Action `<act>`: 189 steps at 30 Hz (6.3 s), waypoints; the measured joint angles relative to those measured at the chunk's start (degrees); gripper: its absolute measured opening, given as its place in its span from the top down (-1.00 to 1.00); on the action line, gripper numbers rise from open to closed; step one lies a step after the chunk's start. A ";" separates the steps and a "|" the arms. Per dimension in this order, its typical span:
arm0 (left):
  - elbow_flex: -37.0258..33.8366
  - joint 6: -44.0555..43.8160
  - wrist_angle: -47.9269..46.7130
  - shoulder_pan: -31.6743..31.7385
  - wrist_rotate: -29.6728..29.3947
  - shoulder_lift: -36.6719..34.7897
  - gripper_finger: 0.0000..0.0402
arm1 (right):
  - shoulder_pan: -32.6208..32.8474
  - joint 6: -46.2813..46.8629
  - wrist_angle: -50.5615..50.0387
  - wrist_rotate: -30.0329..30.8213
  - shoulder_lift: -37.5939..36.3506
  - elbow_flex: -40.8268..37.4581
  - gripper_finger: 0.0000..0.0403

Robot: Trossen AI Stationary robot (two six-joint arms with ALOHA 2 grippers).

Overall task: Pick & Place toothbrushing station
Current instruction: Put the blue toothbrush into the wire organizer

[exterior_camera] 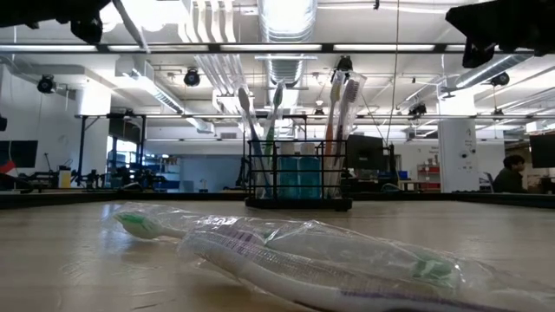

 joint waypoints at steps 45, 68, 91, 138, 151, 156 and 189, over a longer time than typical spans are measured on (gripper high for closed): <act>-14.17 1.07 0.19 0.00 0.20 -4.26 0.89 | 0.04 4.72 -3.50 4.74 -2.19 -7.89 0.87; -11.08 -4.12 26.02 -0.11 8.11 22.39 0.89 | 0.00 3.81 -2.89 6.01 -2.19 -7.89 0.87; 3.99 0.14 42.14 -3.41 11.26 61.51 0.88 | 0.04 3.78 -2.60 5.97 -2.22 -7.89 0.87; 16.78 5.93 36.06 -0.37 -7.91 77.04 0.88 | 0.02 3.89 -2.56 5.92 -2.18 -8.33 0.87; 16.76 3.75 40.54 -0.28 -12.59 81.79 0.88 | 0.02 3.80 -2.54 5.83 -2.17 -8.35 0.87; 16.76 3.76 40.25 -0.11 -12.59 82.30 0.88 | 0.02 3.82 -2.54 5.84 -2.17 -8.35 0.87; 16.93 0.98 37.43 0.02 -8.90 81.72 0.04 | 0.04 3.98 -2.49 5.81 -2.19 -8.44 0.87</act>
